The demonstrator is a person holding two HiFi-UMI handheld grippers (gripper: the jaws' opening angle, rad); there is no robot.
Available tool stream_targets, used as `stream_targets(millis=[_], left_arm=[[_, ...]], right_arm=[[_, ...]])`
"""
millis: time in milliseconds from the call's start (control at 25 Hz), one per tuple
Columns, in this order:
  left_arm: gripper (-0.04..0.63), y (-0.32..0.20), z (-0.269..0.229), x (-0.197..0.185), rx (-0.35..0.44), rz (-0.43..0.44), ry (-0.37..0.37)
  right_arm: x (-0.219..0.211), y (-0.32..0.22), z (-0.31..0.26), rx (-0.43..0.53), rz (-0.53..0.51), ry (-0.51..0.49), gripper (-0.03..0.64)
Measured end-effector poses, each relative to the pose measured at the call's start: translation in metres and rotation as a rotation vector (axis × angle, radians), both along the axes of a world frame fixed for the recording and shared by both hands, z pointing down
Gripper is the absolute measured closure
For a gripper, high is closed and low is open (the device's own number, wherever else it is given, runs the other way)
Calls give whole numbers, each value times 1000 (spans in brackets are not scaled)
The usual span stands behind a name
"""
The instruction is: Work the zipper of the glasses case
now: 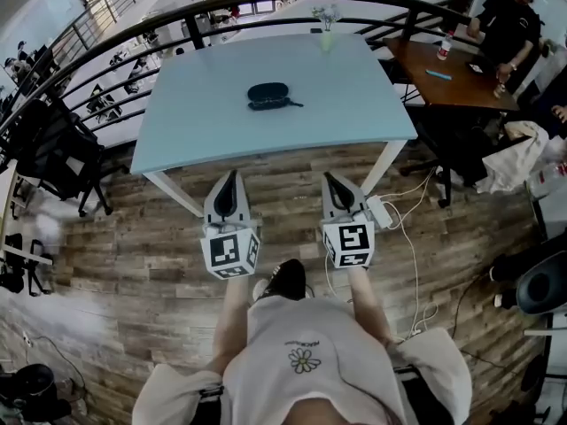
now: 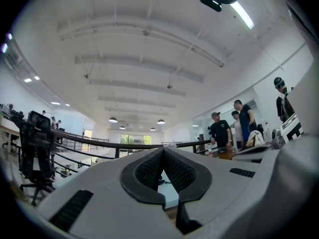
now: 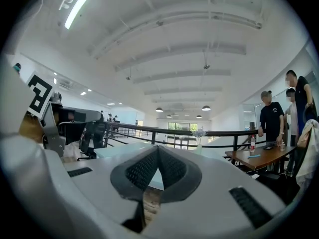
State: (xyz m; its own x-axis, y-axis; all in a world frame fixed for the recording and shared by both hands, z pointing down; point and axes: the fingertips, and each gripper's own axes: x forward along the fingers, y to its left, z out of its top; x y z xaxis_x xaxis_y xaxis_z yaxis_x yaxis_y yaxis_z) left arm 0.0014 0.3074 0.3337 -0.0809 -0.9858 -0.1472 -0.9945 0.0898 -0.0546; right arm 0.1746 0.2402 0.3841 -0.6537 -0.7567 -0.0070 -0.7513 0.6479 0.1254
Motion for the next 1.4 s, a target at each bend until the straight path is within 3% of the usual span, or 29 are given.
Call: stream_targets(millis=[320, 680, 1200, 1400], left_arm=[[581, -34, 4, -33, 0, -31, 21], [581, -137, 5, -61, 29, 21, 39], [581, -345, -12, -161, 14, 111, 60], [581, -401, -3, -188, -8, 129, 64]], right_arm=[[-17, -26, 4, -11, -35, 21, 607], [-46, -115, 14, -9, -7, 44, 609], [-180, -325, -18, -17, -4, 76, 609], [-214, -379, -18, -27, 5, 89, 608]])
